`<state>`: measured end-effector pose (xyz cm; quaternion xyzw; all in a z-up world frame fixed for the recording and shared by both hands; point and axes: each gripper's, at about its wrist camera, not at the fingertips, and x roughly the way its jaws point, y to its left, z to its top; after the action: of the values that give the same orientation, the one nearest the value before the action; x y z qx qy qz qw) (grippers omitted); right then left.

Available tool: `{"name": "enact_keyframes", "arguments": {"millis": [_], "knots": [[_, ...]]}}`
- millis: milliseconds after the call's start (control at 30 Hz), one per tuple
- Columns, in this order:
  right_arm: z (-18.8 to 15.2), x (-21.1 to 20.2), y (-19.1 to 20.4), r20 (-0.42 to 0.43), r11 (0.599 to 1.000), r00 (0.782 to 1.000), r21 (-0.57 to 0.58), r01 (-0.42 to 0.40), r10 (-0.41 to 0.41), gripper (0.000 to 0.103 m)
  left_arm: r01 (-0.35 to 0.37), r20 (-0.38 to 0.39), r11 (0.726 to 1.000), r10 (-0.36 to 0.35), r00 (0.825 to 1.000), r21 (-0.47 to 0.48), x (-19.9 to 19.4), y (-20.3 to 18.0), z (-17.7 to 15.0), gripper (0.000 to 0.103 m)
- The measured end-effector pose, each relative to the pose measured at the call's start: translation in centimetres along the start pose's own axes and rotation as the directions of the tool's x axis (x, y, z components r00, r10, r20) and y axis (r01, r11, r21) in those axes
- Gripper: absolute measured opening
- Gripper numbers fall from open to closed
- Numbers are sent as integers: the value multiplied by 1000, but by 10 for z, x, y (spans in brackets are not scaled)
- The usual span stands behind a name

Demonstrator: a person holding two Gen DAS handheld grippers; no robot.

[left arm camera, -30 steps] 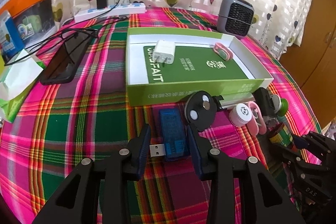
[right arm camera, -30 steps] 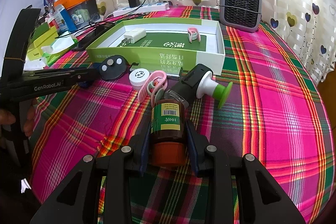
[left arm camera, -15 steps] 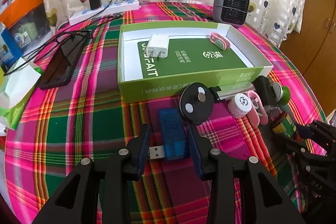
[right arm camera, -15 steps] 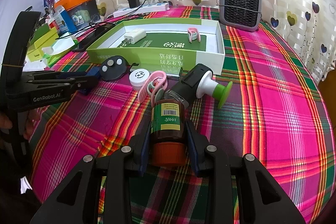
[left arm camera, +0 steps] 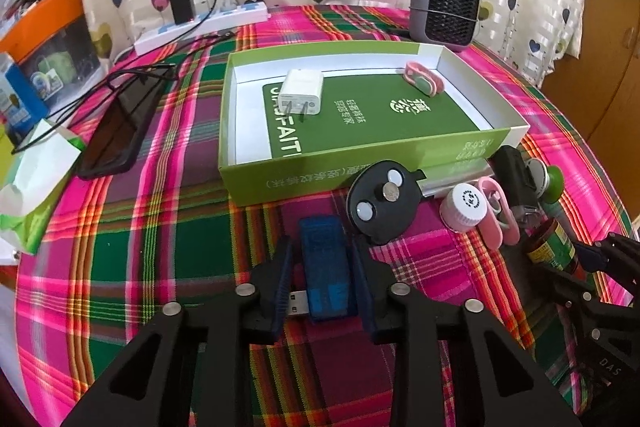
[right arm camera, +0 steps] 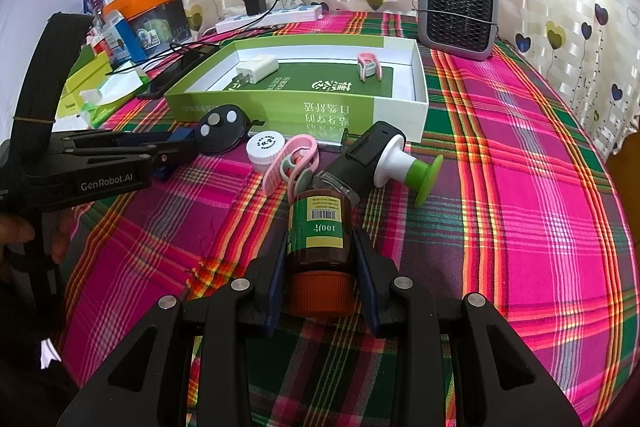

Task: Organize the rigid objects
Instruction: 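Grasp the blue USB stick with the left gripper while the right gripper holds the bottle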

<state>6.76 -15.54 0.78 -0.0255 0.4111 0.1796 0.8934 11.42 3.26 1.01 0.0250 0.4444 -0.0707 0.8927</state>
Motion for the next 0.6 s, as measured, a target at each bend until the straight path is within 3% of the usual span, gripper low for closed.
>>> {"name": "enact_keyframes", "arguments": {"millis": [133,600], "knots": [[0,0,-1,0,1000,1000,1,-1,1,33,1,3,1000,-1,1000,-12,-1,3,0,21],[0,0,0,1,1000,1000,1,-1,1,33,8,6,1000,-8,1000,-16,-1,5,-1,21]]}}
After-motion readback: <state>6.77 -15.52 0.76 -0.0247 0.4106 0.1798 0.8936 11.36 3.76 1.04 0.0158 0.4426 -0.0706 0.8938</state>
